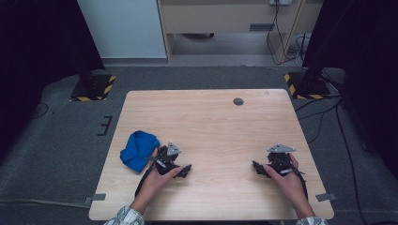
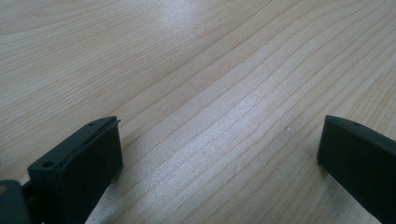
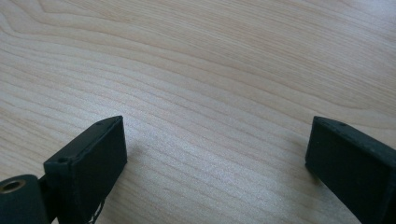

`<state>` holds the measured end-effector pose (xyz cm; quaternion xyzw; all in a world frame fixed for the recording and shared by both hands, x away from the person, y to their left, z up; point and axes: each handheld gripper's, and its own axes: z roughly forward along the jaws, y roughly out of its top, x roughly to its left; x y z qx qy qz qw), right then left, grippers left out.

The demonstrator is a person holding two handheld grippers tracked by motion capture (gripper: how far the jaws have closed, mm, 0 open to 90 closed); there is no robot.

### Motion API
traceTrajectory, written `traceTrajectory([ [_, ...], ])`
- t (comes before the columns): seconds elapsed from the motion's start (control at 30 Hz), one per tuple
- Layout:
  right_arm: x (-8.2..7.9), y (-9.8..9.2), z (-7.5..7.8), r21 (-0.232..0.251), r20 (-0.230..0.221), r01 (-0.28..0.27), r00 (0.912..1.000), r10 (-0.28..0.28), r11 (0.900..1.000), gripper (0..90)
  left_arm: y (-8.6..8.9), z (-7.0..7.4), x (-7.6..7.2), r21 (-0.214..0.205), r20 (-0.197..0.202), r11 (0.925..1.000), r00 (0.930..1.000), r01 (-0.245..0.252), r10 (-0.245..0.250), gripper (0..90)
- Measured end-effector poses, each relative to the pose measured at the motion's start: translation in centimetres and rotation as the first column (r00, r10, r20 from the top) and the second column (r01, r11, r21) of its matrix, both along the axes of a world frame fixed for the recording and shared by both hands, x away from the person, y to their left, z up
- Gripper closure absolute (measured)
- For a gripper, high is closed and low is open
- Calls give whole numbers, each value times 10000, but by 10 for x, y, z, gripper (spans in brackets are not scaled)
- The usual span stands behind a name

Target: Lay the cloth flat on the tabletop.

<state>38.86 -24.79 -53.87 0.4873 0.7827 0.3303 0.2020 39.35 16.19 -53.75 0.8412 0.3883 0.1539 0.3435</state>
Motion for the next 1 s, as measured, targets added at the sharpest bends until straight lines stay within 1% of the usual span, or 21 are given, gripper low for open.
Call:
traceTrajectory([
  [0.2,0,0,0,0,-3,2,10000,-2,10000,55,2,1,0,-22,-5,10000,10000,16,-16,1],
  [0.27,0,0,0,0,1,0,10000,0,10000,54,2,1,0,-40,5,10000,10000,49,-49,16],
  [0.3,0,0,0,0,1,0,10000,0,10000,54,3,2,0,-76,-20,9999,10000,77,-77,16],
  [0.33,0,0,0,-1,0,-2,10000,2,10000,55,5,3,0,-216,-13,9998,10000,24,-25,39],
  [0.37,0,0,0,-1,0,-2,10000,2,10000,55,6,6,0,-380,86,9993,10000,-41,45,39],
  [0.4,0,0,0,-1,-1,-1,10000,1,10000,55,11,15,-2,-622,364,9980,9993,-106,129,41],
  [0.43,0,0,0,2,-1,-1,10000,1,10000,54,11,15,-2,-622,364,9980,9993,-106,129,44],
  [0.47,0,0,0,-1,-2,0,10000,0,10000,55,16,26,-5,-872,729,9959,9969,-222,286,48],
  [0.53,0,0,0,1,-1,0,10000,0,10000,54,23,36,-8,-1176,869,9921,9948,-426,531,52],
  [0.57,0,0,0,1,-1,0,10000,0,10000,54,23,36,-8,-1176,869,9921,9948,-426,531,53],
  [0.63,0,0,0,2,-7,-6,10000,6,10000,51,30,46,-10,-1250,1027,9909,9928,-490,620,54],
  [0.7,0,0,0,25,-45,4,10000,-4,10000,49,40,52,-9,-1240,962,9902,9924,-644,766,57],
  [0.73,0,0,0,25,-44,3,10000,-3,10000,50,50,56,-10,-904,1168,9922,9885,-860,963,56],
  [0.77,0,0,0,26,-46,4,10000,-3,10000,49,55,58,-9,-801,1250,9919,9862,-989,1084,59],
  [0.8,0,0,0,26,-45,5,10000,-5,10000,49,61,59,-9,-844,1226,9904,9853,-1095,1194,60],
  [0.83,0,0,0,26,-45,5,10000,-5,10000,49,61,59,-9,-844,1226,9904,9853,-1095,1194,59],
  [0.9,0,0,0,24,-45,3,10000,-3,10000,49,73,61,-8,-1050,986,9860,9853,-1292,1396,59],
  [0.93,0,0,0,26,-47,5,10000,-5,10000,49,85,62,-6,-1031,821,9816,9821,-1609,1696,55],
  [1.0,0,0,0,26,-47,3,10000,-3,10000,49,98,63,-5,-1165,951,9736,9736,-1963,2077,59],
])
